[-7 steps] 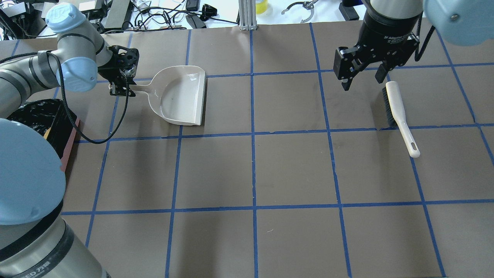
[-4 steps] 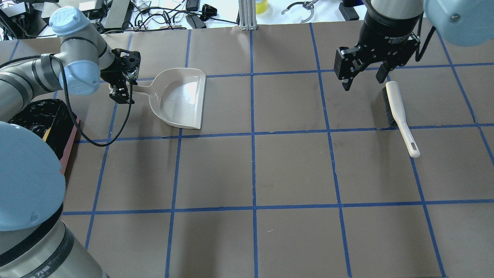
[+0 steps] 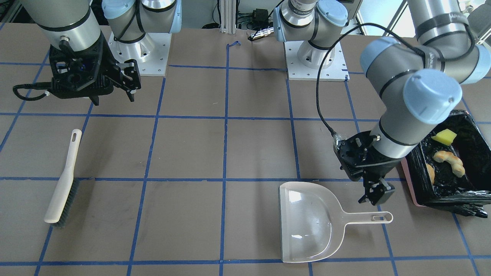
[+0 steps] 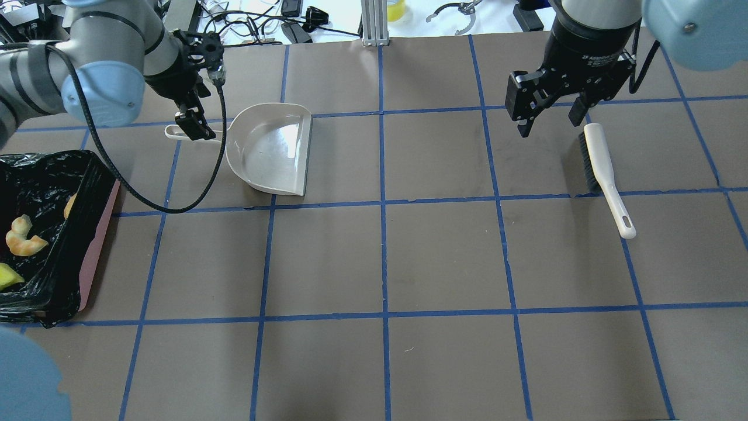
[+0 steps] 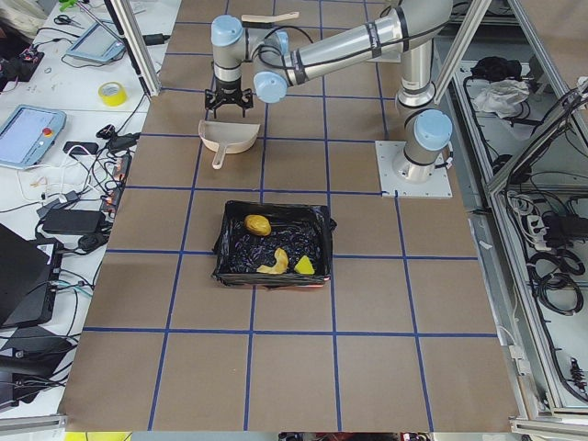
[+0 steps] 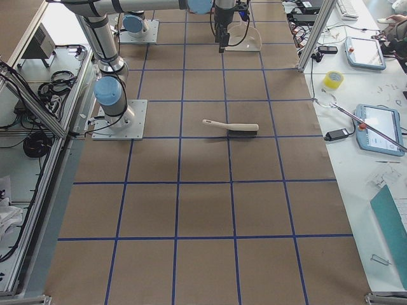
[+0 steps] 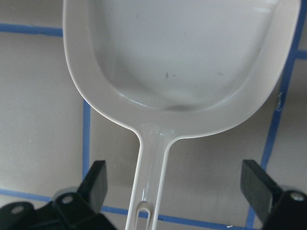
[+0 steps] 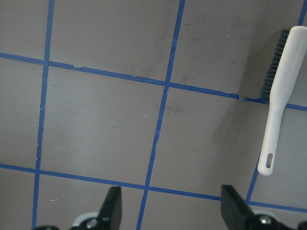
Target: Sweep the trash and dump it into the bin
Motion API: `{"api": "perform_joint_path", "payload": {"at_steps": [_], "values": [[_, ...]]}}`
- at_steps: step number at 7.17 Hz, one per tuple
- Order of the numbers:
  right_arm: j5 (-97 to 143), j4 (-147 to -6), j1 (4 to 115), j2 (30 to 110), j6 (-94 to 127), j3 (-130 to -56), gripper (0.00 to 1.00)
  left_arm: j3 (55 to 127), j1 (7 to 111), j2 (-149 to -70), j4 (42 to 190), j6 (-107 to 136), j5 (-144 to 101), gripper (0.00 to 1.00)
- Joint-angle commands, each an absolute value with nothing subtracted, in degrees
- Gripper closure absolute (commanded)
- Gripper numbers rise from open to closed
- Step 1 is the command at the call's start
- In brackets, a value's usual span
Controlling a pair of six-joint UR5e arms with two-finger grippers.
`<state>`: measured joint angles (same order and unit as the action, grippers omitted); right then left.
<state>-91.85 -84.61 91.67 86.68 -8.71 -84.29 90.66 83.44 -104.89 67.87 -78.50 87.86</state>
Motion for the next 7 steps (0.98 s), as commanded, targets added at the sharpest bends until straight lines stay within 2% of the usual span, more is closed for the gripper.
{"api": "perform_joint_path", "payload": {"at_steps": [1, 3, 7], "values": [[-91.8, -84.7, 91.7, 86.7, -8.7, -84.3, 0.23, 92.9, 84.3, -94.9, 74.9, -58.1, 87.0, 0.01], [-92.0, -84.6, 91.7, 86.7, -8.7, -84.3, 0.23, 93.1, 84.4, -89.5, 84.2, -39.3, 89.7, 0.0], [-92.6, -84.5, 91.6, 86.9, -8.7, -84.3, 0.22, 92.5, 86.6, -88.5, 84.7, 0.7, 89.8, 0.0]]}}
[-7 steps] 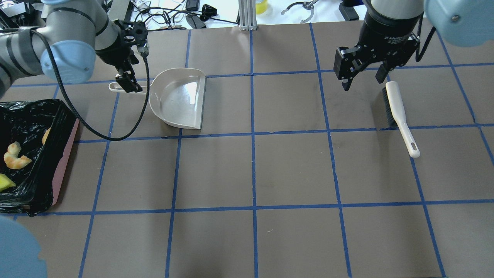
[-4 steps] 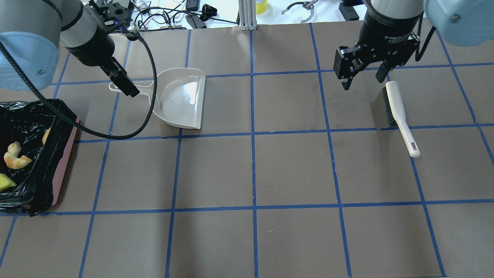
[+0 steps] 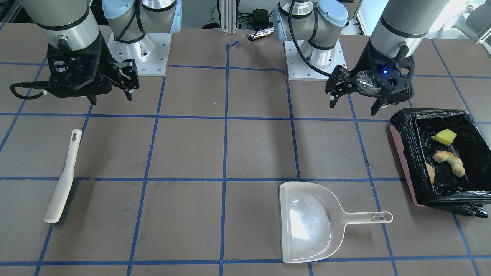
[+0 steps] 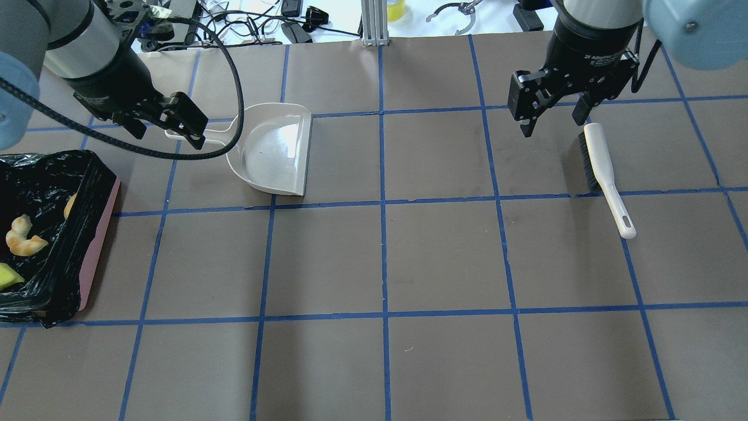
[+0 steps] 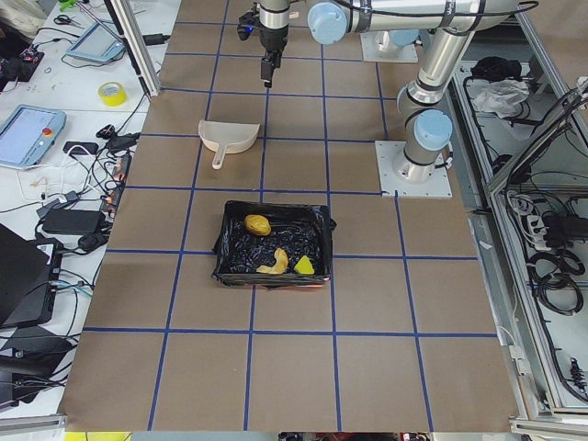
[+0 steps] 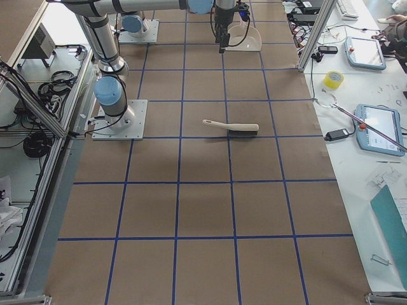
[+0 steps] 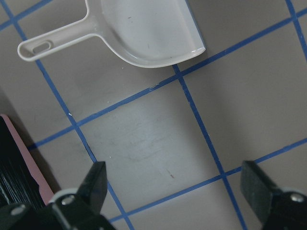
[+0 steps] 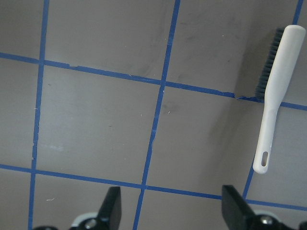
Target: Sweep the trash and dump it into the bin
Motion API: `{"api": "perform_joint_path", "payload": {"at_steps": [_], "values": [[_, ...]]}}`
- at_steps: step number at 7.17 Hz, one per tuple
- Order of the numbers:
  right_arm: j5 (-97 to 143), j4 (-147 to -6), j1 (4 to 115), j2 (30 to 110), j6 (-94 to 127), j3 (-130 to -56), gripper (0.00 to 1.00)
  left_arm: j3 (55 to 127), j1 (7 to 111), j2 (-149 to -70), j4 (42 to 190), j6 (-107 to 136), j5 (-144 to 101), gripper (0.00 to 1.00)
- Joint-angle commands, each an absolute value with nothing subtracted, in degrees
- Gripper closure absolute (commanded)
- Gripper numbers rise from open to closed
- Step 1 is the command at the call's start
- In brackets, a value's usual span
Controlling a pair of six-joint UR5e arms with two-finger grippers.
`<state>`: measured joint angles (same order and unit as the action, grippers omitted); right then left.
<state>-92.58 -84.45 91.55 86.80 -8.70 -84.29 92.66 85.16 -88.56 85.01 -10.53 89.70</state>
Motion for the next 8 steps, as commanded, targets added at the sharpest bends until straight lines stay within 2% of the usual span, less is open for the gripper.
{"api": "perform_joint_path", "payload": {"at_steps": [1, 8], "values": [[-92.5, -84.5, 91.6, 86.9, -8.7, -84.3, 0.22, 92.3, 88.5, -88.8, 84.5, 4.2, 90.5, 0.0], [-92.4, -84.6, 91.6, 86.9, -8.7, -84.3, 0.22, 92.1, 89.1, -89.1, 84.5, 7.6, 91.9, 0.0]]}}
